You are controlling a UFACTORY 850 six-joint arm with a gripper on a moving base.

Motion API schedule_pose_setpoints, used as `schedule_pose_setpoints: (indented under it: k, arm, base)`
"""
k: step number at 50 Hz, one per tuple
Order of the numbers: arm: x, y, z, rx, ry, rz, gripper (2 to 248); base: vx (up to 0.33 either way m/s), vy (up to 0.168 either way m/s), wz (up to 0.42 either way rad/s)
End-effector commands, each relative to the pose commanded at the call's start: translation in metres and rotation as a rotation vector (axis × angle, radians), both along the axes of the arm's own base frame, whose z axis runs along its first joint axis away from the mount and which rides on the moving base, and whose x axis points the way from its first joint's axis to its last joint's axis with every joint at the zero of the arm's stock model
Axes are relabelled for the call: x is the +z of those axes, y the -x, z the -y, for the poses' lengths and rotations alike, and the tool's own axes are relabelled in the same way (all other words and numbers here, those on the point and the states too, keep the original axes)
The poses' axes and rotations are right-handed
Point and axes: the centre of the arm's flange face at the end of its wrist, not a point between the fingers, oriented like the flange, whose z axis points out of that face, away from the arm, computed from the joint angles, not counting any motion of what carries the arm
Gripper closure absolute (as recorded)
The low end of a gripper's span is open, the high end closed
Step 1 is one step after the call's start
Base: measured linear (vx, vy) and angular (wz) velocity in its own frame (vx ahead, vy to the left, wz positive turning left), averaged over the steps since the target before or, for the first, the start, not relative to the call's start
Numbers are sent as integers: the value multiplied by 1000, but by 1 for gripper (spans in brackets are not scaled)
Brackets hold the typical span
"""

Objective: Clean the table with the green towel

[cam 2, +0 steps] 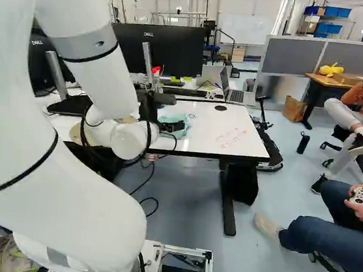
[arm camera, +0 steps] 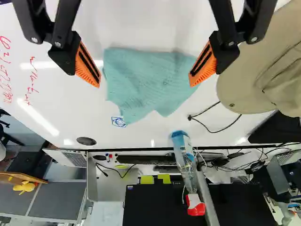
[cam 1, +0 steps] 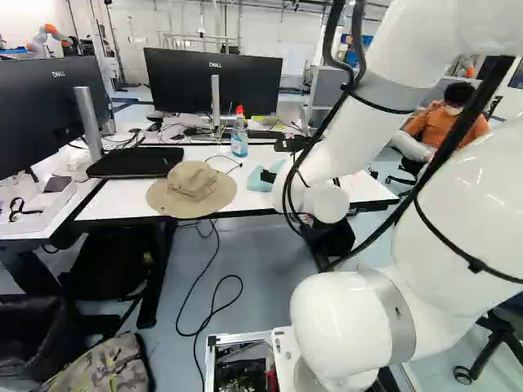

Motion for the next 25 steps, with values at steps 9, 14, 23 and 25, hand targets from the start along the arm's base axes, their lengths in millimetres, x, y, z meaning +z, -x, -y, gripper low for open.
schedule_pose_setpoints:
  k: [9,14,23,25]
  arm:
    - [0,-15,0,0,0,-9,3]
    - [0,-23,0,0,0,-18,3]
    - [-2,-37,0,0,0,-41,3]
    - [-2,-40,0,0,0,-47,3]
  base:
    - [0,0,0]
    - [0,0,0]
    - [0,0,0]
    - [0,0,0]
